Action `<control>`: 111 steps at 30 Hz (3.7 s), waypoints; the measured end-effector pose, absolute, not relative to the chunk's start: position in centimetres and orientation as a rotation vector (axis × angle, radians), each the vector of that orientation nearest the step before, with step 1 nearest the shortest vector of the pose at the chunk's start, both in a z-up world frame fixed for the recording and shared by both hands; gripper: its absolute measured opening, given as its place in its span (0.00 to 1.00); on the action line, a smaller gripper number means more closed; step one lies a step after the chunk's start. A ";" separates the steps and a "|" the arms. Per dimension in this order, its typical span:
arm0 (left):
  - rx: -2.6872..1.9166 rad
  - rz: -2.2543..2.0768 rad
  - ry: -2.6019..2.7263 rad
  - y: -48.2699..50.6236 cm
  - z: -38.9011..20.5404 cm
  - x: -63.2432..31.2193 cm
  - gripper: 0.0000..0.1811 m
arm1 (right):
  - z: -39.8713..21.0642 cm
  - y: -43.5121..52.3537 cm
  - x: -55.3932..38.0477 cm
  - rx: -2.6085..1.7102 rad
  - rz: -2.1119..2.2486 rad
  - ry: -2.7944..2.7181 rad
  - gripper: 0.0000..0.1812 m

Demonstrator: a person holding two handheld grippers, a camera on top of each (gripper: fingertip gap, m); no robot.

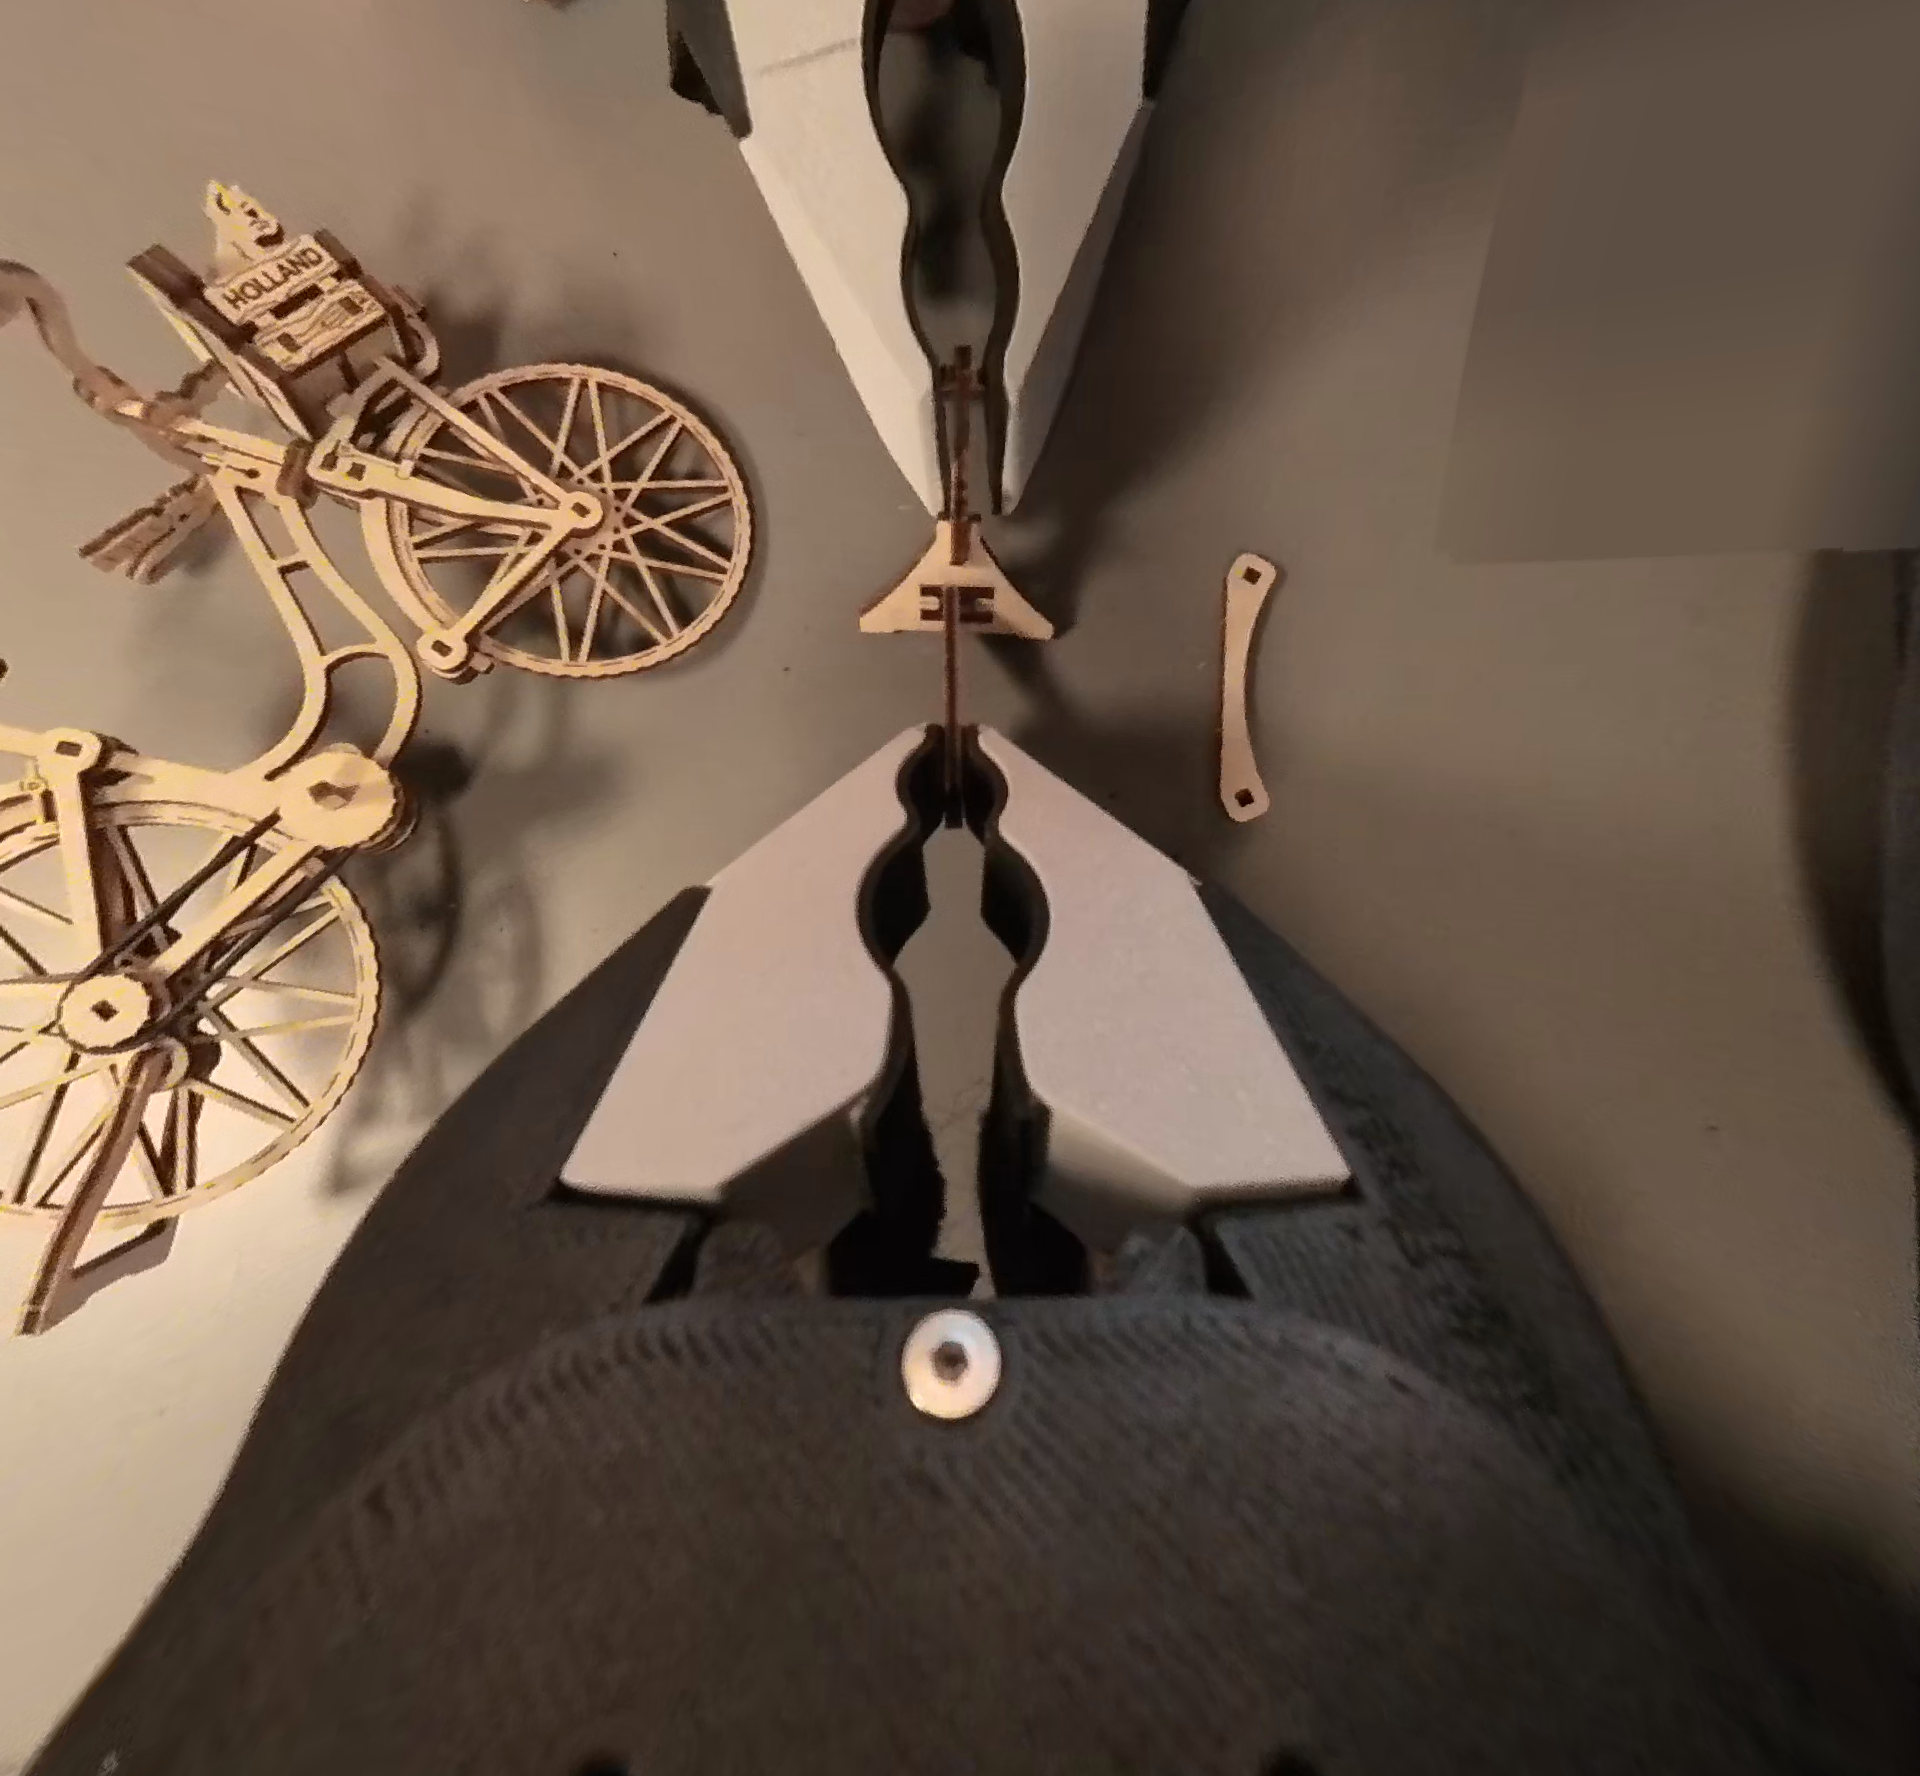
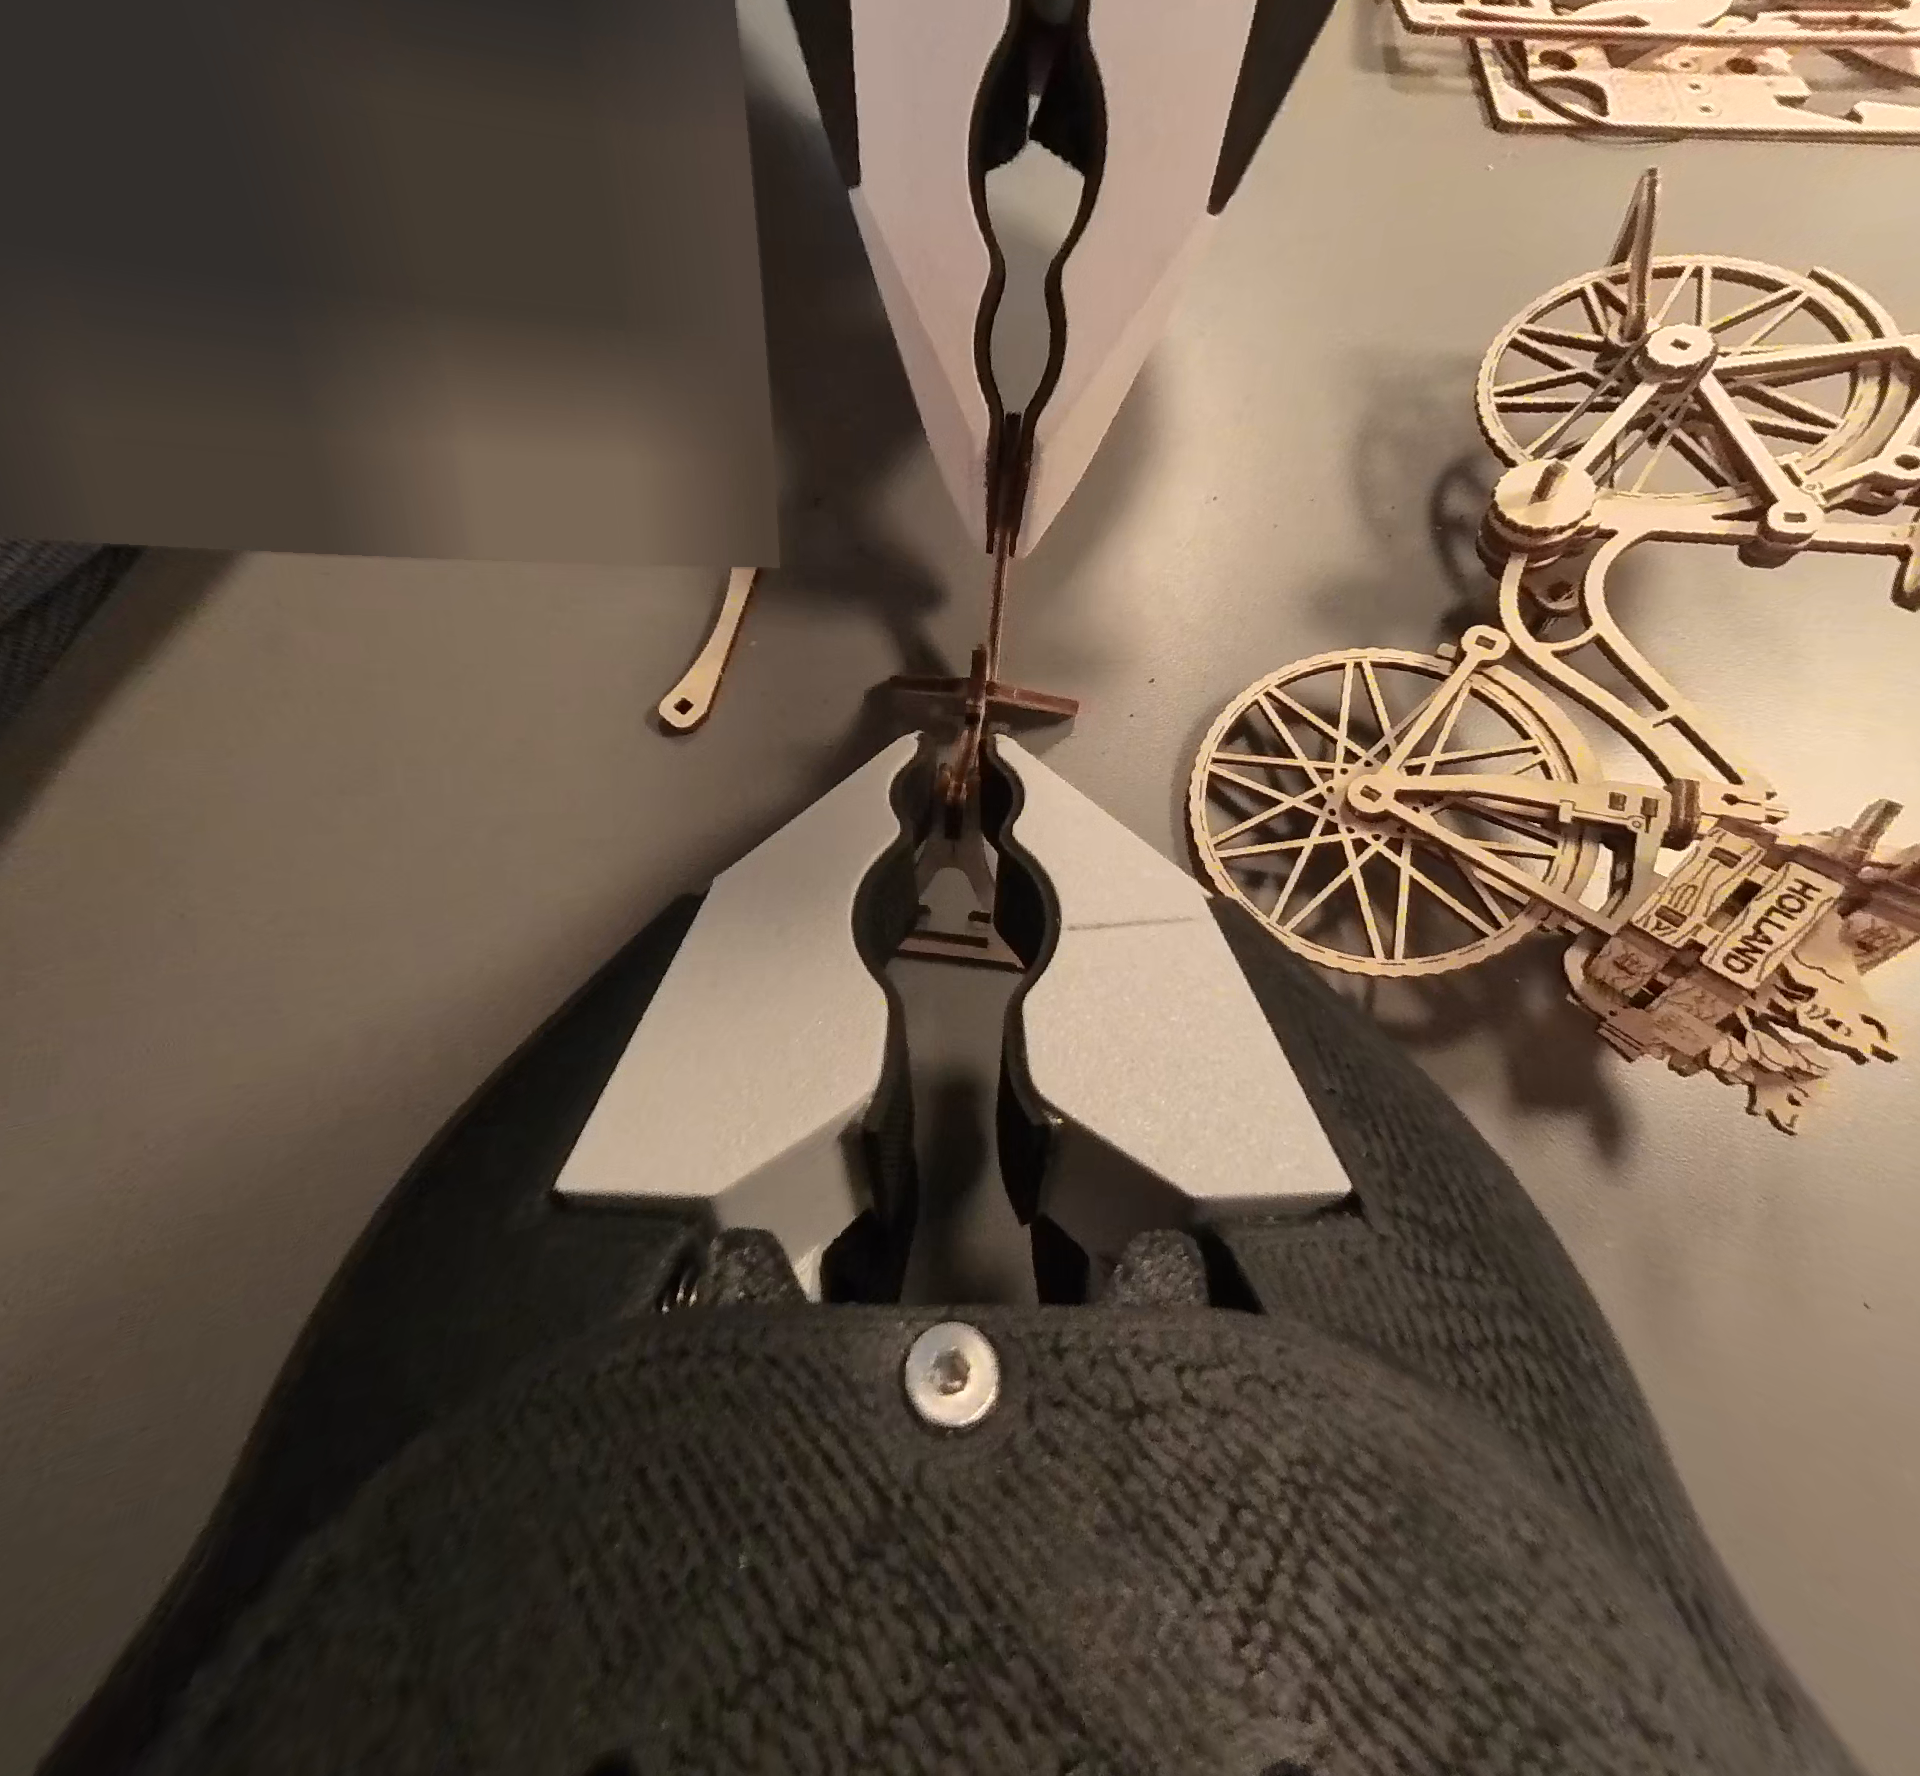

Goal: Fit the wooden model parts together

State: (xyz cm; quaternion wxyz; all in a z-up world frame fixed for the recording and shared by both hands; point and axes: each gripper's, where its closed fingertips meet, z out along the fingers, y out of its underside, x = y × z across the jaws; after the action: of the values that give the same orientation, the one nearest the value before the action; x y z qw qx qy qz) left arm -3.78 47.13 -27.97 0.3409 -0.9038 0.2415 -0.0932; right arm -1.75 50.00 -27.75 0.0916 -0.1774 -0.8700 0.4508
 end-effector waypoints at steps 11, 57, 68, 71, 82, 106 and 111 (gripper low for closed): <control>-2.356 -0.275 0.649 47.2 -27.9 -3.7 0.01 | -27.8 50.1 -1.8 -0.544 1.342 -2.590 0.03; -2.378 -0.246 0.587 48.2 -28.0 -3.1 0.14 | -28.0 50.2 -1.7 -0.561 1.329 -2.600 0.03; -2.007 0.238 1.050 47.5 -27.2 -2.6 0.15 | -28.0 50.1 -1.7 -0.565 1.333 -2.603 0.03; -1.877 0.440 1.226 47.4 -27.4 -2.5 0.15 | -28.0 50.2 -1.7 -0.574 1.338 -2.606 0.03; -1.539 0.933 1.551 47.8 -28.0 -3.3 0.03 | -28.0 50.2 -1.7 -0.576 1.337 -2.605 0.03; -1.672 0.734 1.390 48.2 -27.6 -3.4 0.17 | -28.0 50.2 -1.6 -0.567 1.340 -2.610 0.03; -1.596 0.821 1.506 48.3 -28.1 -3.4 0.11 | -28.0 50.2 -1.6 -0.569 1.341 -2.611 0.03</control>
State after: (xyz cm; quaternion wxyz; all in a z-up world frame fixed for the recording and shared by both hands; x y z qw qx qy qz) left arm -3.44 48.34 -28.14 0.3888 -0.6275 0.5922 0.3230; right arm -1.56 50.16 -28.01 0.0757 -0.1897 -0.8708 0.4472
